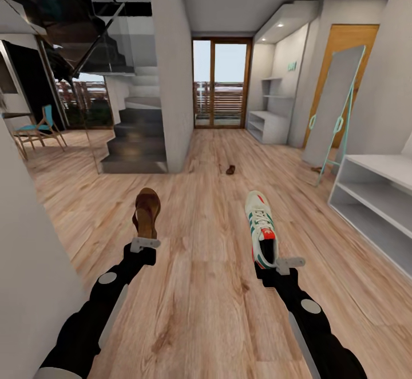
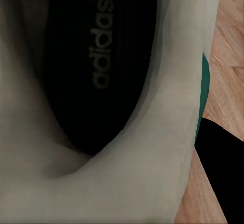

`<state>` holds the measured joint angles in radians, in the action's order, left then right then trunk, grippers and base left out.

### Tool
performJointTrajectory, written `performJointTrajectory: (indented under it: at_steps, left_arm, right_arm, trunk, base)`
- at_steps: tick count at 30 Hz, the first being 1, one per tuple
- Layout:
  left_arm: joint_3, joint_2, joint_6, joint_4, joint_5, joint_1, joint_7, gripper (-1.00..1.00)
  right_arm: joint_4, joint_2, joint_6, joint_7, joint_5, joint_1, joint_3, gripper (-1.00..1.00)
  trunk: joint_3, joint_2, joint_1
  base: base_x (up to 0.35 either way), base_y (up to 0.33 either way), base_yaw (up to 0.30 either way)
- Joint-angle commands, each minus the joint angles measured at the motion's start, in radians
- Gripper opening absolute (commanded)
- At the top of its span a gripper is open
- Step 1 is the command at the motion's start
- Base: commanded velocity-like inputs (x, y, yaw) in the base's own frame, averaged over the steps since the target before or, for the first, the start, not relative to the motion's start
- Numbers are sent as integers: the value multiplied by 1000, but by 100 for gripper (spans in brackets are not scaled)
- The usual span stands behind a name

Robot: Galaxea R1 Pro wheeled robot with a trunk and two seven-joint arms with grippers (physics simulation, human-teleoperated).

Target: Pick up the two gym shoes and the two sandals from the corridor floor and place them onto the hallstand (shoe rack) in the corridor, making sure they are on the rack and not on the floor. Arrange them so the two gym shoes are next to each other and the two sandals are next to each other.

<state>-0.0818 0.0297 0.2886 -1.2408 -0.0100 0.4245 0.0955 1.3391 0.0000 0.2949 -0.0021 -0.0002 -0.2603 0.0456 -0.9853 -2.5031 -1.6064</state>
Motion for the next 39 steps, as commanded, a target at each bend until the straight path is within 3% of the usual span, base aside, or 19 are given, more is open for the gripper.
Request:
performJointTrajectory:
  at_steps: [1,23,39]
  left_arm:
    - [-1,0,6,-2,2,0,3,-100]
    - [-1,0,6,-2,2,1,3,-100]
    - [-10,-7,5,10,2,0,3,-100]
  right_arm:
    - [2,0,6,-1,0,0,0,-100]
    - [2,0,6,-1,0,0,0,-100]
    - [2,0,6,-2,0,0,0,-100]
  trunk:
    - [-1,0,0]
    - [-1,0,0]
    - [-1,0,0]
  base:
    - [347,0,-57]
    - [347,0,-261]
    - [347,0,-6]
